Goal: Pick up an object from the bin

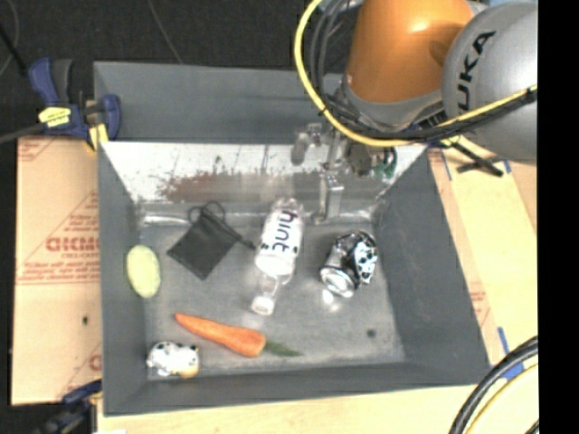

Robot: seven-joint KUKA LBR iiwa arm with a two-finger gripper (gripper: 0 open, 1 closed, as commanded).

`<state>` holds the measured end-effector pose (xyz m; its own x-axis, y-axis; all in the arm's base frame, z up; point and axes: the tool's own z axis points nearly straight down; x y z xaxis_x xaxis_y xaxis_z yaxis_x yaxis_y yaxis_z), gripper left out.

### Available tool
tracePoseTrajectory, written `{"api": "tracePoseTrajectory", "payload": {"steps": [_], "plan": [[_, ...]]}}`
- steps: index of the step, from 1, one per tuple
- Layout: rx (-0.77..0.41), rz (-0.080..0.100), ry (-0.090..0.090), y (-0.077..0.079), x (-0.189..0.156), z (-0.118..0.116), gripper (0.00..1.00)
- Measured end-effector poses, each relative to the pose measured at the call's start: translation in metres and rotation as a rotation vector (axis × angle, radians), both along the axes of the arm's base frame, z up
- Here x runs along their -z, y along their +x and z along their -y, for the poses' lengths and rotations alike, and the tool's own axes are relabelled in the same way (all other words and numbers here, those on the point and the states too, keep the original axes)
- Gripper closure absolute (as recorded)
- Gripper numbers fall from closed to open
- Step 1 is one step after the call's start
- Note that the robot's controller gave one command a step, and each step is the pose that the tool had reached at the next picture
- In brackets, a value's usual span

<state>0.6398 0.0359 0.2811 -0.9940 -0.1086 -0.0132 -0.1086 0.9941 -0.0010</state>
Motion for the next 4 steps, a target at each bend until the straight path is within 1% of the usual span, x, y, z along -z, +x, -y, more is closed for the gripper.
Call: {"api": "tracePoseTrajectory", "payload": {"steps": [1, 2, 3, 4], "plan": [[0.056, -0.005, 0.000, 0.002, -0.035, 0.002, 0.00], [-0.016, 0.008, -0.001, 0.004, -0.021, 0.000, 0.00], [-0.265, -0.003, -0.004, 0.008, -0.043, 0.001, 0.00], [-0.185, 0.012, -0.003, 0.011, -0.046, 0.008, 0.00]]}}
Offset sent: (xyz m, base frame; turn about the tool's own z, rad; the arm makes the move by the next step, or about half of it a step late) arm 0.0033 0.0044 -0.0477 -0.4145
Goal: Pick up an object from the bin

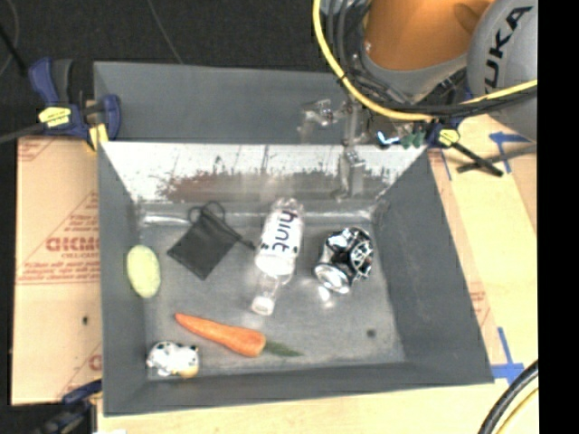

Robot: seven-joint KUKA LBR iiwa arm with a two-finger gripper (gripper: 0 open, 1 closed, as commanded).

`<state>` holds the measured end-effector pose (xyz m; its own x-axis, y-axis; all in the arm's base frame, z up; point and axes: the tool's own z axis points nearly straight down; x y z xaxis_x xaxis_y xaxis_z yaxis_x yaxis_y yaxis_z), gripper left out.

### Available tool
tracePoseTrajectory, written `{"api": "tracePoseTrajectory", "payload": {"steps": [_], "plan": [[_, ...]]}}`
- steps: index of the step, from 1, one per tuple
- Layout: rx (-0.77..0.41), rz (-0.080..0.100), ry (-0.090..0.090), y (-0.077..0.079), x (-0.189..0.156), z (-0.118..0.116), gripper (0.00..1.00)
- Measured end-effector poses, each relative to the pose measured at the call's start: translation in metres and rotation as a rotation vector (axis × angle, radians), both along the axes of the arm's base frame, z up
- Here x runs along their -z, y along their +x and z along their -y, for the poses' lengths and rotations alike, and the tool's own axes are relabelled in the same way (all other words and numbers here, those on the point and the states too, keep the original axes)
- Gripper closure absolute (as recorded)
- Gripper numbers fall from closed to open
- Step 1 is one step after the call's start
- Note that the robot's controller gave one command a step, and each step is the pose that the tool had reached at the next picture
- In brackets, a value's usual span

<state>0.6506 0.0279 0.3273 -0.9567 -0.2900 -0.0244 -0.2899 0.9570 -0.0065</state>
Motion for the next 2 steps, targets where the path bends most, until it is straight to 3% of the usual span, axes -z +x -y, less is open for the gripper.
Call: {"api": "tracePoseTrajectory", "payload": {"steps": [1, 2], "plan": [[-0.055, -0.011, -0.002, 0.002, -0.033, -0.021, 0.00], [-0.060, -0.001, -0.001, 0.001, -0.101, -0.014, 0.00]]}}
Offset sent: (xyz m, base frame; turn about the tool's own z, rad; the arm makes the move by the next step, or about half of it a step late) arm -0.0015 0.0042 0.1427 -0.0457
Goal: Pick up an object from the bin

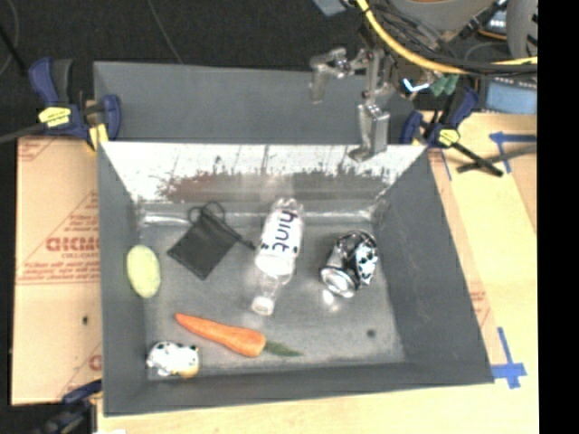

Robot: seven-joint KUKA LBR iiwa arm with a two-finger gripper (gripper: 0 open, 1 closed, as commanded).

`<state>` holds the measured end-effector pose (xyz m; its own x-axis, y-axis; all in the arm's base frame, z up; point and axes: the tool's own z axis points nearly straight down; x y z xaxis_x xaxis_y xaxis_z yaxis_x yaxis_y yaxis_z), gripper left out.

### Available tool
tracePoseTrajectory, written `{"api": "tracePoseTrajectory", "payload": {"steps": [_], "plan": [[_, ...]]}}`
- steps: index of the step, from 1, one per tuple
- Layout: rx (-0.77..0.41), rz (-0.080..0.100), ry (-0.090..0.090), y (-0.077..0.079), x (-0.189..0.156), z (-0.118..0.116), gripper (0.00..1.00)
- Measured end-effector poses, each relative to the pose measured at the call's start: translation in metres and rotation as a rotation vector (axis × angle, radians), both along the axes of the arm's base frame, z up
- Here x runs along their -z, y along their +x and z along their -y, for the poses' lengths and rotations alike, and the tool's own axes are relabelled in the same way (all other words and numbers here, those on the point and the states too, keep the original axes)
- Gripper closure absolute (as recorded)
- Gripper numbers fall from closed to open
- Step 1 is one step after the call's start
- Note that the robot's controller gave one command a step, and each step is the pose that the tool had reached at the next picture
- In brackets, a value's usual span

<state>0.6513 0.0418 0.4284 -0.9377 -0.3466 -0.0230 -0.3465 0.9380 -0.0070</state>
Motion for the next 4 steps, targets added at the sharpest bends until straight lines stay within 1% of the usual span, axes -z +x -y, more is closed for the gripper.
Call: {"api": "tracePoseTrajectory", "payload": {"steps": [1, 2, 3, 4], "plan": [[0.165, 0.001, 0.003, -0.004, -0.033, 0.007, 0.00], [0.108, 0.004, 0.001, 0.000, -0.032, 0.014, 0.00], [-0.022, 0.006, -0.002, 0.001, -0.032, 0.024, 0.00], [0.184, 0.013, 0.005, 0.001, 0.016, 0.034, 0.00]]}}
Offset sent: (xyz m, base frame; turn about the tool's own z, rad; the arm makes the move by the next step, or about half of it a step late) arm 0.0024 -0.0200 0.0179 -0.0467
